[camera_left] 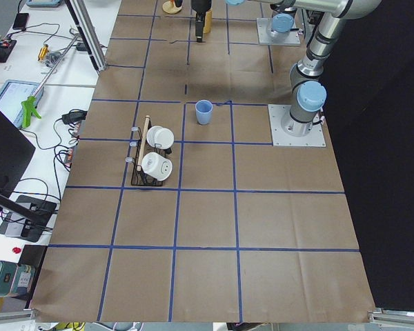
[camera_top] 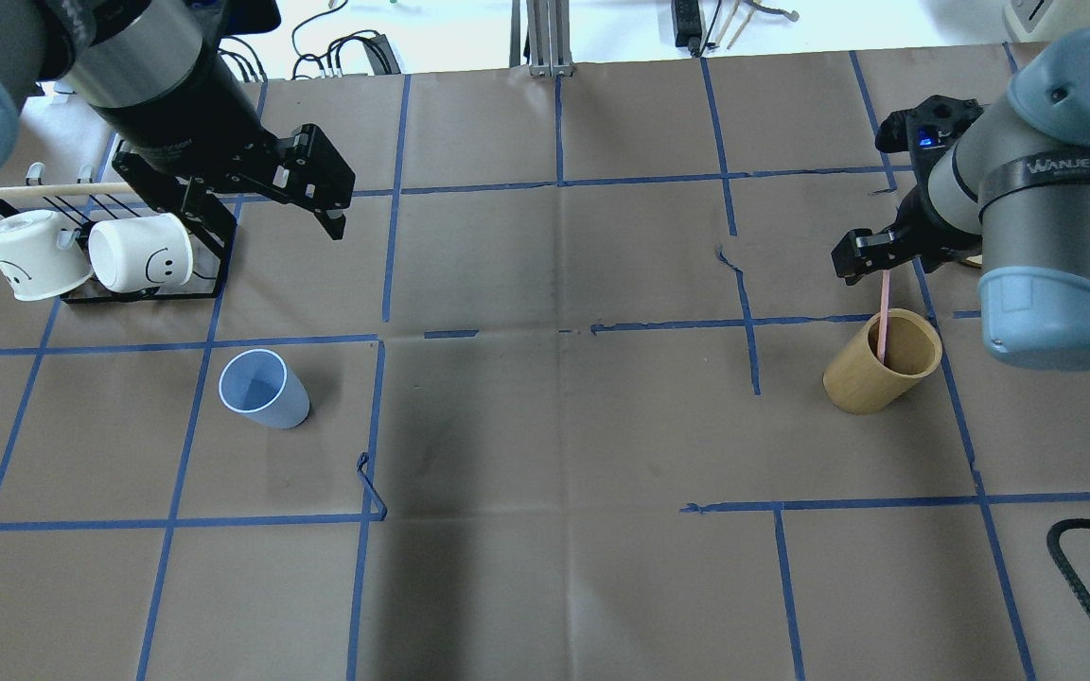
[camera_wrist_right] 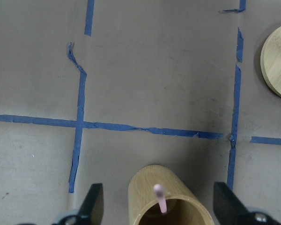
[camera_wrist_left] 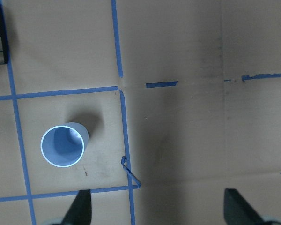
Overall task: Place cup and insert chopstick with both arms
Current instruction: 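Lift the pink chopstick with the right gripper while the left grasps the blue cup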
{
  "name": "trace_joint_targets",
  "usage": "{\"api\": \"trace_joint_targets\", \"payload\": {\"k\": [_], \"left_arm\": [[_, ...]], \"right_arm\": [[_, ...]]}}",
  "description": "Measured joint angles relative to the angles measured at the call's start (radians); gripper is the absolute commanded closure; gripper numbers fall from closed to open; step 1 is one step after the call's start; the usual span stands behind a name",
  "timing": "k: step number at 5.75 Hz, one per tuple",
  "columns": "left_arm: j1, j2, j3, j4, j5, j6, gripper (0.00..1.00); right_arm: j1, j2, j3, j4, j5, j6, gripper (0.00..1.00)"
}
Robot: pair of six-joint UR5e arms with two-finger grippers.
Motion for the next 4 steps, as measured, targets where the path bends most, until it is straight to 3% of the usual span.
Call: {"api": "trace_joint_targets", "payload": {"k": [2, 3, 4], "left_arm": [[0.125, 0.001, -0.097, 0.004, 0.005, 0.102, 0.01], [0.165, -0.002, -0.185, 0.057, 0.013, 0.186, 0.01], [0.188, -0.010, -0.290, 0.172, 0.024, 0.220, 0.01]], "right_arm": [[0.000, 0.000, -0.001, -0.018, 0.000, -0.003, 0.83], [0.000, 0.000, -0.001, -0.037, 0.001, -0.004, 0.91], [0.000, 0.000, -0.001, -0.048, 0.006, -0.003, 0.91]]}}
